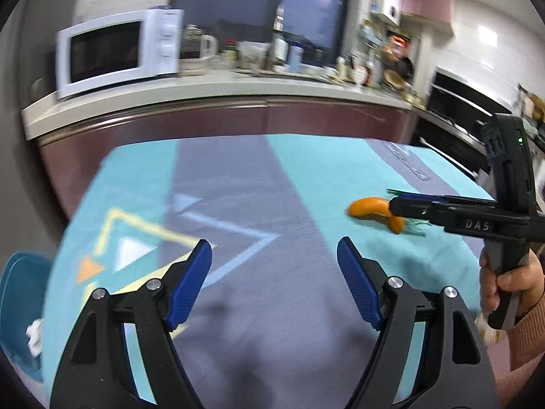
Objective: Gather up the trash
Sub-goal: 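Move both tools back over the table toward the last orange peel and wrapper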
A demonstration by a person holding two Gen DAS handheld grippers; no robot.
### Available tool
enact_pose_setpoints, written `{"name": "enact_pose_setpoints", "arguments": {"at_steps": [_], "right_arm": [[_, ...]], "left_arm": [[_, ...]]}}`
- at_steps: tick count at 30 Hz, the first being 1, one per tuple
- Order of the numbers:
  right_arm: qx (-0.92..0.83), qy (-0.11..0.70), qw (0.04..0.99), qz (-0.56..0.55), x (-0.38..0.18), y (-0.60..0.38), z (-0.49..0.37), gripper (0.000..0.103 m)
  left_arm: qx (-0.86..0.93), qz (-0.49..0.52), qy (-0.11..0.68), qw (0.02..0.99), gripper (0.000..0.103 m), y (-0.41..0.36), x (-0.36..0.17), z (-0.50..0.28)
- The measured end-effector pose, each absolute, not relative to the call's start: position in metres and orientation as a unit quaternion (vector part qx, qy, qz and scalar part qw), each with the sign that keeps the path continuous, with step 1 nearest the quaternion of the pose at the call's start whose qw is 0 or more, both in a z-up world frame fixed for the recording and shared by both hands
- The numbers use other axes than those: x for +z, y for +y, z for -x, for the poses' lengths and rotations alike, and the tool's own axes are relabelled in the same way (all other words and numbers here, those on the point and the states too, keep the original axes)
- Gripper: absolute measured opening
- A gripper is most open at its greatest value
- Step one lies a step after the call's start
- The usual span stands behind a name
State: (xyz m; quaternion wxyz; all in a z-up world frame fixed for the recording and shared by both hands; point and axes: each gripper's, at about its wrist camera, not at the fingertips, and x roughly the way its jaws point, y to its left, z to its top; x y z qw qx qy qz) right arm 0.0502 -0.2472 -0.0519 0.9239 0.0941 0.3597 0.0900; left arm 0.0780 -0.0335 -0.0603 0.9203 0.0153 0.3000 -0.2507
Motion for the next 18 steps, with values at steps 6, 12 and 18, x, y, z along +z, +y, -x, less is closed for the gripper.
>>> {"name": "enact_pose_setpoints", "arguments": {"at_steps": [6, 12, 18], "right_arm": [[0.03, 0.362, 0.921, -0.144, -0.063, -0.308, -0.035, 0.036], [0.016, 0.377, 0.907, -0.184, -0.079, -0.338, -0.032, 0.036], [0.021, 0.38, 0.903, -0.201, -0.085, -0.345, -0.033, 0.036]], "left_arm": [[-0.293, -0.059, 0.314, 0.901, 0.072, -0.095, -0.066, -0.102], [-0.321, -0.094, 0.329, 0.883, 0.067, -0.142, -0.076, -0.127], [-0.339, -0.14, 0.34, 0.866, 0.062, -0.179, -0.088, -0.147]]}}
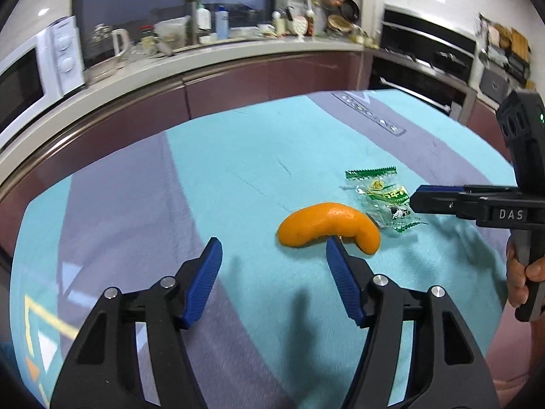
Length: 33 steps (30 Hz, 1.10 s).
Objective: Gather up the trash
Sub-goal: 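Move both tools back over the table toward the last orange peel and wrapper, then grasp the orange peel with the left gripper while the right gripper grasps the green wrapper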
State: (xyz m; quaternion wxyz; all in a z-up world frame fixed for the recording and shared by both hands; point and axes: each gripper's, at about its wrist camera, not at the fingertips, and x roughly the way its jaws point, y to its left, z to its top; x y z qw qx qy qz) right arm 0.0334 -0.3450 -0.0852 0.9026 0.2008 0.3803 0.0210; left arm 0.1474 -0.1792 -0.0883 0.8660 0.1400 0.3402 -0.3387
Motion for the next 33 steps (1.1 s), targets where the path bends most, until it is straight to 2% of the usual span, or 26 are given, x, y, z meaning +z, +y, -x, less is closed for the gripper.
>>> {"name": "enact_pose_setpoints", "arguments": {"at_steps": [13, 16, 18, 20, 22, 23, 26, 29, 33], "right_arm": [[0.033, 0.385, 0.896, -0.221, -0.091, -0.355, -0.037, 0.036], [0.039, 0.387, 0.893, -0.226, -0.092, -0.355, -0.041, 0.04], [0.042, 0.389, 0.892, -0.228, -0.092, -0.354, -0.043, 0.041], [0.045, 0.39, 0.891, -0.228, -0.092, -0.352, -0.045, 0.042], [0.048, 0.391, 0.891, -0.225, -0.092, -0.35, -0.047, 0.042], [0.051, 0.392, 0.891, -0.224, -0.092, -0.349, -0.048, 0.042], [0.054, 0.394, 0.891, -0.22, -0.092, -0.346, -0.049, 0.038], [0.062, 0.397, 0.889, -0.218, -0.093, -0.342, -0.05, 0.019], [0.065, 0.392, 0.893, -0.211, -0.09, -0.338, -0.048, 0.011]], "left_arm": [[-0.376, -0.23, 0.351, 0.827, 0.056, -0.231, -0.103, -0.172], [-0.385, -0.236, 0.357, 0.818, 0.055, -0.236, -0.105, -0.178], [-0.393, -0.237, 0.36, 0.812, 0.047, -0.239, -0.108, -0.18], [-0.403, -0.235, 0.358, 0.808, 0.031, -0.237, -0.108, -0.177], [-0.405, -0.238, 0.356, 0.808, 0.021, -0.238, -0.108, -0.172], [-0.403, -0.24, 0.354, 0.809, 0.019, -0.238, -0.109, -0.169], [-0.392, -0.247, 0.345, 0.816, 0.014, -0.237, -0.109, -0.16], [-0.387, -0.233, 0.345, 0.823, 0.012, -0.229, -0.107, -0.153], [-0.373, -0.216, 0.342, 0.835, 0.01, -0.216, -0.103, -0.143]]}}
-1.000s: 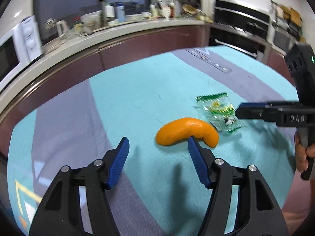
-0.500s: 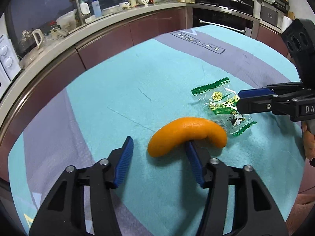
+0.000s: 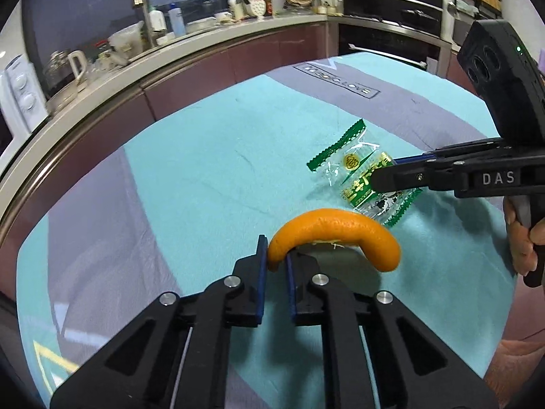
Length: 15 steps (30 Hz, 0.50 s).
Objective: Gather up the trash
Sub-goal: 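Grasp the orange peel with the left gripper while the right gripper grasps the green wrapper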
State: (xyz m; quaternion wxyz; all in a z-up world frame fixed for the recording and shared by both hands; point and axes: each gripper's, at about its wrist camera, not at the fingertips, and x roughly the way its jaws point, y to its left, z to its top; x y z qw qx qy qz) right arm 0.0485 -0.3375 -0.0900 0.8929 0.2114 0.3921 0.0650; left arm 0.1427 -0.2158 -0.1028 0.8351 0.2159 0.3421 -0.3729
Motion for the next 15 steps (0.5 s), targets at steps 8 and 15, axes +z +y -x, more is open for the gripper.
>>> {"name": "enact_pose_setpoints", "arguments": {"at_steps": [8, 15], "right_arm": [[0.087, 0.375, 0.9, -0.202, -0.075, -0.324, -0.045, 0.009], [0.116, 0.364, 0.903, -0.196, -0.063, -0.304, -0.047, 0.009]], "left_arm": [[-0.329, -0.166, 0.335, 0.867, 0.01, -0.169, -0.086, -0.126], [-0.294, -0.129, 0.329, 0.888, 0.01, -0.122, -0.073, -0.113]]}}
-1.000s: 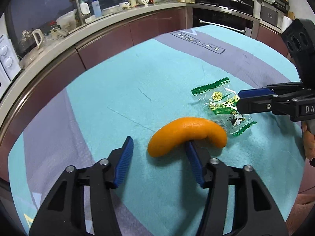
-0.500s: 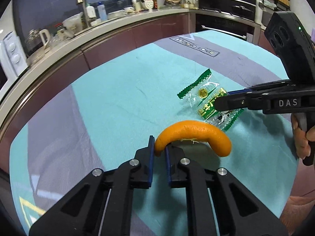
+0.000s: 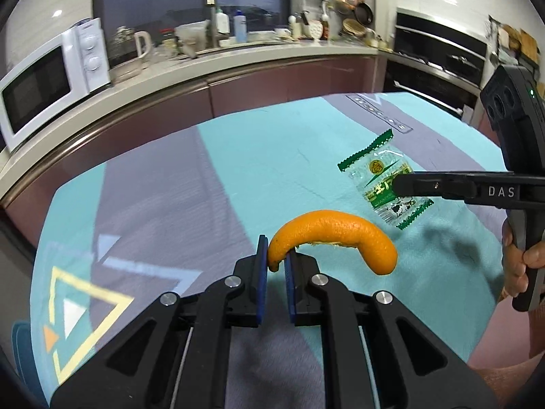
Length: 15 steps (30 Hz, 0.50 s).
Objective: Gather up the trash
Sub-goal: 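Grasp the orange peel with the left gripper while the right gripper grasps the green wrapper, then carry the orange peel and green wrapper to the teal bin with both grippers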
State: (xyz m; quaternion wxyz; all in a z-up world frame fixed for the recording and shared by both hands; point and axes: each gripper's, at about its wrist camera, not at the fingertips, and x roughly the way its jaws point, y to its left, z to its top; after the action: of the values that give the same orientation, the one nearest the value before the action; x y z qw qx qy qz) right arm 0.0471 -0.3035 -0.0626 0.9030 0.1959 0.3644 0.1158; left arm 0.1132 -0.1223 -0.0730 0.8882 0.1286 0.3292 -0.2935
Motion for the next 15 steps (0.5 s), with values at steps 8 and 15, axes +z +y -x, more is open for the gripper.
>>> {"name": "enact_pose_setpoints", "arguments": {"at_steps": [8, 15], "right_arm": [[0.16, 0.36, 0.9, -0.187, -0.055, -0.267, -0.053, 0.009], [0.198, 0.361, 0.894, -0.176, -0.051, -0.234, -0.06, 0.009]], "left_arm": [[-0.261, -0.098, 0.329, 0.902, 0.01, -0.073, -0.064, -0.097], [-0.232, -0.072, 0.33, 0.912, 0.01, -0.034, -0.059, -0.087]]}}
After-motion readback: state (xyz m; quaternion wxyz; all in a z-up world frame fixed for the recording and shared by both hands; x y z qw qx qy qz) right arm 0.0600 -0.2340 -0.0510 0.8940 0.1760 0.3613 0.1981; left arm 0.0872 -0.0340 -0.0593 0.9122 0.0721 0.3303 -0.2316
